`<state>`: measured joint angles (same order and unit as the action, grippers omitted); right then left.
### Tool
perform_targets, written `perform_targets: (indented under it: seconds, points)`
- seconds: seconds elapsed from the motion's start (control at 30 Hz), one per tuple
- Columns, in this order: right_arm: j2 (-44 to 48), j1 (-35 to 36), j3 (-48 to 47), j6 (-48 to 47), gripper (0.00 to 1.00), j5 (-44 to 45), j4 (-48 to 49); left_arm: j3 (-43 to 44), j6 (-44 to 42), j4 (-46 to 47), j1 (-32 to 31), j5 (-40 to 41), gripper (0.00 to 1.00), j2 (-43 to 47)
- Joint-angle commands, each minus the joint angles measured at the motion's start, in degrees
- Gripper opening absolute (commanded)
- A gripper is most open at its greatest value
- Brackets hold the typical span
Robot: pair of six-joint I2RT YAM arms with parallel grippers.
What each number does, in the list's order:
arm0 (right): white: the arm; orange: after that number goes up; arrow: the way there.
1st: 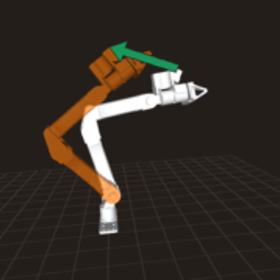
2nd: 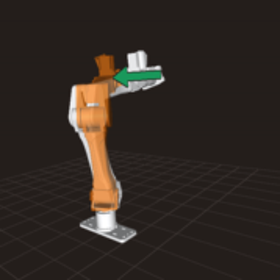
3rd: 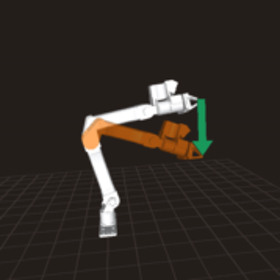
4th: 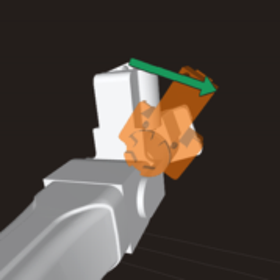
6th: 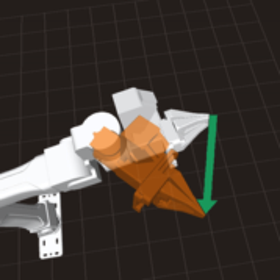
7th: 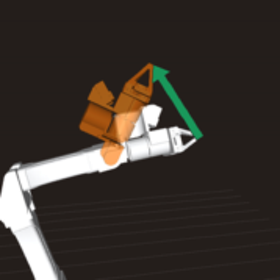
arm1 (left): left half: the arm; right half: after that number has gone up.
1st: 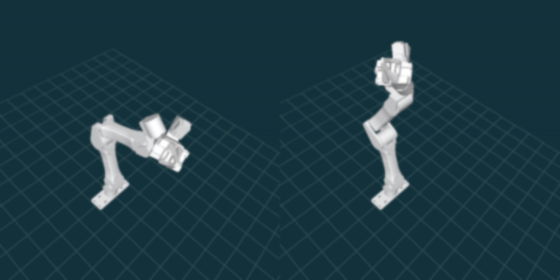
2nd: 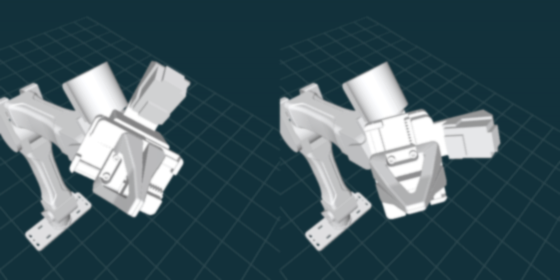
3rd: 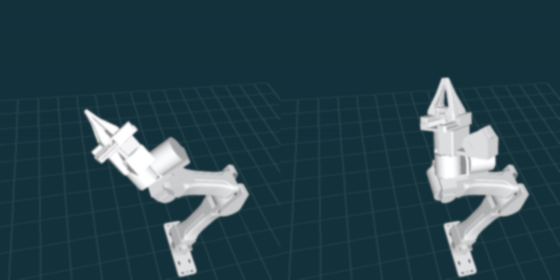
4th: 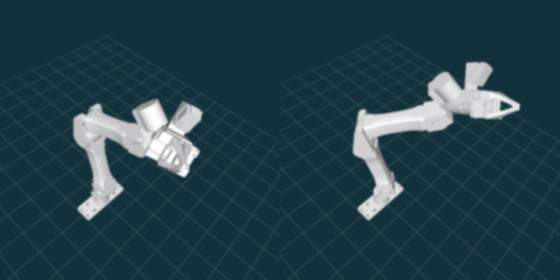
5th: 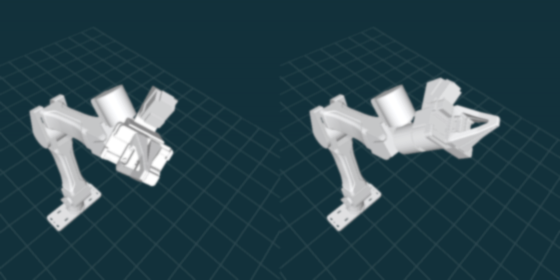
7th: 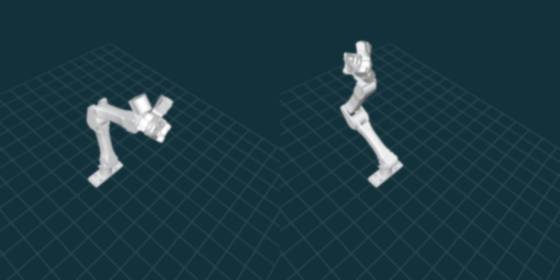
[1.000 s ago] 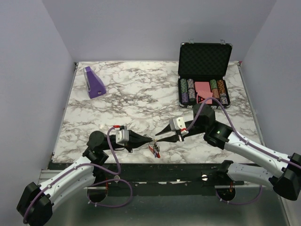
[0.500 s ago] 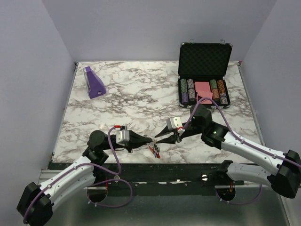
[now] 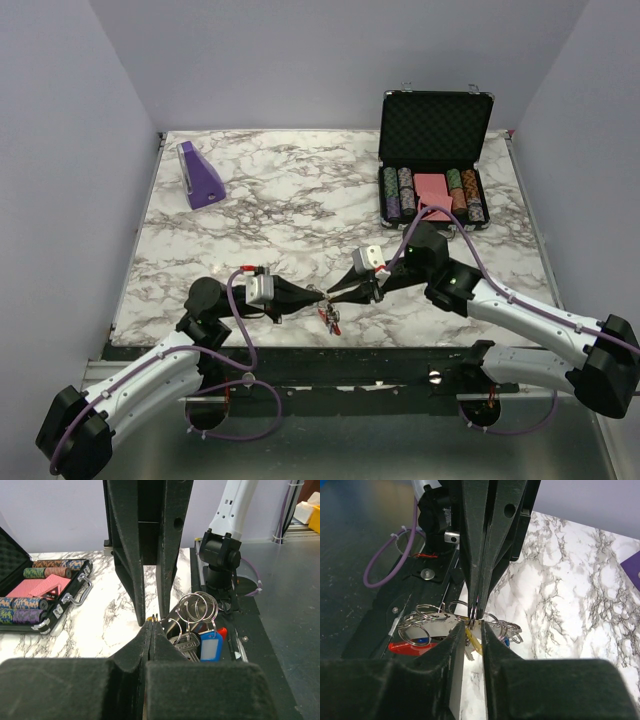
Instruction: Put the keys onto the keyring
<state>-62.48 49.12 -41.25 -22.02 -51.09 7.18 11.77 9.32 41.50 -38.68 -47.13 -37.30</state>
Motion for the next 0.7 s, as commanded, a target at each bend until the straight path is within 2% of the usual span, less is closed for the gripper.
perform_targets:
  seconds: [0.0,0.13,0.37,0.43,0.53,0.67]
  points:
    - [-0.6,0.2,0.8,0.7,0.23,0.1,1.4,1.6,0.4,3.9,0.2,0.1,0.0,0.6]
    - [-1.1,0.2,0.6,1.4,0.18,0.4,2.9,1.5,0.6,4.2,0.1,0.1,0.0,0.4]
    - [-1.4,0.4,0.7,2.9,0.18,1.1,4.3,1.1,1.3,5.6,0.1,0.6,0.0,-0.2]
    - [-1.7,0.4,0.7,2.9,0.13,1.3,4.7,1.0,1.5,5.7,0.1,0.6,0.0,-0.3]
    - [-1.9,0.4,0.1,2.6,0.01,1.4,4.3,1.0,1.7,6.1,0.1,0.6,0.0,-0.6]
    - [-1.9,0.4,-1.5,0.1,0.0,1.1,-0.7,1.1,1.8,5.4,0.0,1.0,0.0,-0.8]
